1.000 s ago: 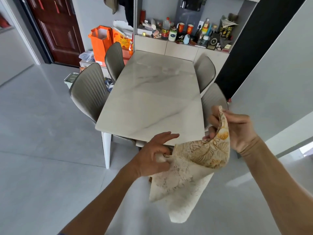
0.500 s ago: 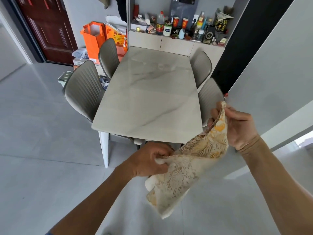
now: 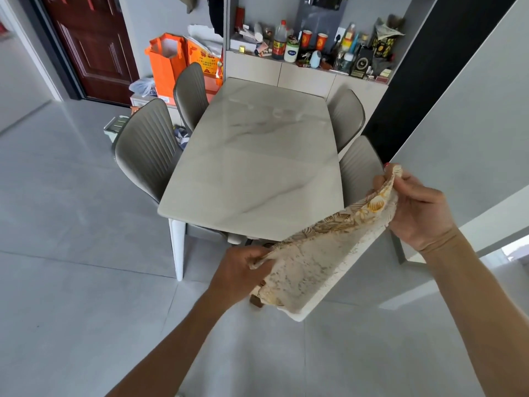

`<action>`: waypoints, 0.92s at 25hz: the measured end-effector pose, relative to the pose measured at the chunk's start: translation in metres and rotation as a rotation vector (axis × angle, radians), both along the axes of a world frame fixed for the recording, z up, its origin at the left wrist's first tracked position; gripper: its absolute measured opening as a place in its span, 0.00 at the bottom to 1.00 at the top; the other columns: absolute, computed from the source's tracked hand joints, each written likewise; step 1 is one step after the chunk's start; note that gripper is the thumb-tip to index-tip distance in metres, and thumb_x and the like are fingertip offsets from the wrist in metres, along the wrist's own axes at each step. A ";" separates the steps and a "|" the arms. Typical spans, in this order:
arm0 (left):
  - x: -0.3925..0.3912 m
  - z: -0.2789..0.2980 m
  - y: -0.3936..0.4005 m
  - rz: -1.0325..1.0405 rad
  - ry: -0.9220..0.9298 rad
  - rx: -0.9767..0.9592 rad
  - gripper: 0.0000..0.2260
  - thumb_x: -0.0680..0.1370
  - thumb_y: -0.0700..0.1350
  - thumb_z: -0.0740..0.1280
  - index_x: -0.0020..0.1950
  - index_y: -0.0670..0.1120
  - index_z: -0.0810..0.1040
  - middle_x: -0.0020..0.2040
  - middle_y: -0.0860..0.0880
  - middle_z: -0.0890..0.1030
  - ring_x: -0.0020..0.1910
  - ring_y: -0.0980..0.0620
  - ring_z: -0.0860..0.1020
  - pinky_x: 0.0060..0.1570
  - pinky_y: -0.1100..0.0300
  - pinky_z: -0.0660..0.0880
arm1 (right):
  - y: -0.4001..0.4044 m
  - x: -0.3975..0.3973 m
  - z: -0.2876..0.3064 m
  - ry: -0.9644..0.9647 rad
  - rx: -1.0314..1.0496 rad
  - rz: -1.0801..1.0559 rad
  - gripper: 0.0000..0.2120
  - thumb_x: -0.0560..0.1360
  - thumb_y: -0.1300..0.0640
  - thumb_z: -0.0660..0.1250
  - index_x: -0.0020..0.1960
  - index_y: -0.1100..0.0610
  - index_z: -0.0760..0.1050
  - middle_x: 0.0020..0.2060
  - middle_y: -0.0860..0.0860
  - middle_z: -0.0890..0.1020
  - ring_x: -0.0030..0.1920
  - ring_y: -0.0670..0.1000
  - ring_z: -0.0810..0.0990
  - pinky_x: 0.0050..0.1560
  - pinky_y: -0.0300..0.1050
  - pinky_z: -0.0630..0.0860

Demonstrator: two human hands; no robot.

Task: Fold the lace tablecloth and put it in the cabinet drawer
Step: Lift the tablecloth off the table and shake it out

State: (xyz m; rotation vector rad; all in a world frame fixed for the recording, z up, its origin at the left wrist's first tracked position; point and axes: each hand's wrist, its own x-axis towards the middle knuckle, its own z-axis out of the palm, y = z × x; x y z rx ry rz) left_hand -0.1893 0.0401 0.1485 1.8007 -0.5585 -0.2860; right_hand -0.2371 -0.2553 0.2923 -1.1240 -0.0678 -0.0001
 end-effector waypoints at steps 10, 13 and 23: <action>0.080 0.090 0.042 0.026 -0.070 0.045 0.08 0.70 0.31 0.74 0.44 0.43 0.86 0.40 0.42 0.85 0.35 0.56 0.80 0.39 0.62 0.77 | -0.030 0.000 -0.033 -0.001 -0.222 -0.412 0.12 0.79 0.64 0.60 0.42 0.52 0.77 0.39 0.51 0.85 0.41 0.50 0.84 0.42 0.44 0.82; 0.092 0.096 0.042 -0.013 -0.003 0.051 0.11 0.70 0.33 0.75 0.42 0.49 0.85 0.44 0.40 0.85 0.38 0.51 0.81 0.44 0.55 0.79 | -0.034 -0.002 -0.034 -0.006 -0.207 -0.423 0.06 0.75 0.61 0.65 0.41 0.53 0.74 0.39 0.50 0.85 0.40 0.49 0.84 0.42 0.43 0.81; 0.101 0.086 0.025 0.006 -0.049 0.019 0.09 0.68 0.34 0.77 0.39 0.48 0.85 0.40 0.47 0.85 0.39 0.55 0.81 0.44 0.62 0.78 | -0.048 -0.004 -0.029 -0.001 -0.250 -0.429 0.06 0.74 0.60 0.67 0.40 0.51 0.76 0.37 0.49 0.85 0.39 0.48 0.84 0.42 0.42 0.82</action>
